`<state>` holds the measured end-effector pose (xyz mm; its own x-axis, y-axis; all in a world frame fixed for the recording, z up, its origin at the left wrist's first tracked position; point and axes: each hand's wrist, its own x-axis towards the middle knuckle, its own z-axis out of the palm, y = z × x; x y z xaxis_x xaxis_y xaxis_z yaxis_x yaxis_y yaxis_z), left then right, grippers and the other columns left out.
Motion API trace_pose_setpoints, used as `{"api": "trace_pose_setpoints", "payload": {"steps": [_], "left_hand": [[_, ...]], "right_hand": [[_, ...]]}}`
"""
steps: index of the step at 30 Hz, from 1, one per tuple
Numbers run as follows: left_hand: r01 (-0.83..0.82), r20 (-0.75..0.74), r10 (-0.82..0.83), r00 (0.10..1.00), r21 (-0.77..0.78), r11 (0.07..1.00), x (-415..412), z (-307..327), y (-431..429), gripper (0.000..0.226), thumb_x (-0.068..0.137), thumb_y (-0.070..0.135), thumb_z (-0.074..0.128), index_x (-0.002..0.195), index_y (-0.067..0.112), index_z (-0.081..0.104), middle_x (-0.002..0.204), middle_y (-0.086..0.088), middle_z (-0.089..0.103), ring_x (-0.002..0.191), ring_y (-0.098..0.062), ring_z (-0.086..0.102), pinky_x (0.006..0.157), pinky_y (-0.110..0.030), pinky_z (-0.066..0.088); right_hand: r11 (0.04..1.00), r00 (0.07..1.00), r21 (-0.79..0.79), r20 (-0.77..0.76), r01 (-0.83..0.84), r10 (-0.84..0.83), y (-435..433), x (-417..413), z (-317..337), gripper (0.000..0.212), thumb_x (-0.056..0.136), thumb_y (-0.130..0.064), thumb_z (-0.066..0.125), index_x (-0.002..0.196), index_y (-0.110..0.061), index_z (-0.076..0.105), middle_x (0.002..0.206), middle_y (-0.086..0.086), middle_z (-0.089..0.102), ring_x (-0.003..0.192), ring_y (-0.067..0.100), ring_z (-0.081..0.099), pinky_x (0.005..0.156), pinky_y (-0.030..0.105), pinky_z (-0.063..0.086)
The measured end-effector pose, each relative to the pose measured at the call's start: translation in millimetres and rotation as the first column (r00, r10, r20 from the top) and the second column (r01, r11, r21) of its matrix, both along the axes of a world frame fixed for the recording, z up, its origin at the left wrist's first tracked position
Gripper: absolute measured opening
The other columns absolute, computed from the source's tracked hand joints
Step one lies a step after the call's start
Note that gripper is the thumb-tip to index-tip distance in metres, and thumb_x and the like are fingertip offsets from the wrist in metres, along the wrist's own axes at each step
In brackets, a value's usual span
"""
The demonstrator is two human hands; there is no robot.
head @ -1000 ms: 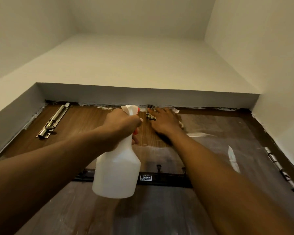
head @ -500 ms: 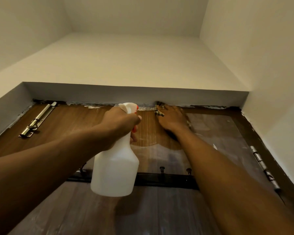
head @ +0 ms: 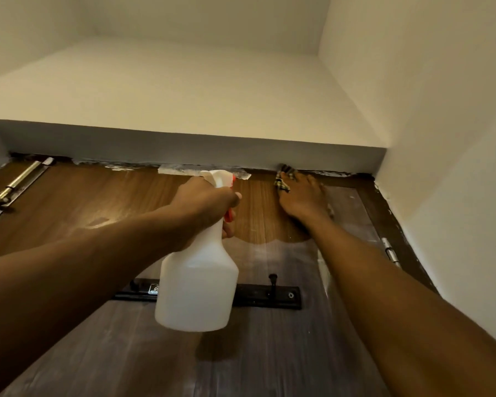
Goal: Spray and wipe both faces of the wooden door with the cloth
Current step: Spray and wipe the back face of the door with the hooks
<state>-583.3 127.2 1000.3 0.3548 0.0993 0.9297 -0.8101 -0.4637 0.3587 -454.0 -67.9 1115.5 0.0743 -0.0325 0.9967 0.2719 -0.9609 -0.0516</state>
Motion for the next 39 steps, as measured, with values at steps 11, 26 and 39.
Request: {"api": "trace_pose_setpoints", "payload": {"steps": [11,26,39], "left_hand": [[0.018,0.036,-0.019,0.999,0.03,0.999,-1,6,-29,0.03,0.086,0.029,0.062,0.107,0.008,0.055,0.083,-0.01,0.069,0.053,-0.019,0.066,0.045,-0.025,0.051],[0.151,-0.019,-0.15,0.988,0.029,0.988,8,-32,-55,0.04,0.087,0.025,0.062,0.12,0.013,0.044,0.09,-0.015,0.067,0.051,-0.019,0.065,0.047,-0.028,0.052],[-0.124,-0.108,0.131,0.985,0.066,0.99,31,-111,-84,0.059,0.079,0.047,0.067,0.127,0.015,0.052,0.106,-0.005,0.064,0.095,-0.02,0.062,0.085,-0.036,0.054]], "right_hand": [[0.983,0.983,-0.16,0.147,-0.085,0.109,-58,5,-33,0.049,0.103,-0.045,0.035,0.151,-0.034,0.036,0.159,0.0,0.035,0.144,0.025,0.033,0.119,0.049,0.027],[0.996,0.997,-0.093,0.076,-0.003,0.01,-95,14,-48,0.057,0.105,-0.048,0.032,0.157,-0.034,0.015,0.166,-0.002,0.013,0.152,0.025,0.012,0.124,0.048,0.013],[0.994,0.993,-0.084,0.088,-0.071,0.078,-92,13,-181,0.06,0.1,-0.047,0.034,0.155,-0.029,0.02,0.163,0.001,0.024,0.151,0.024,0.019,0.122,0.045,0.018]]}}
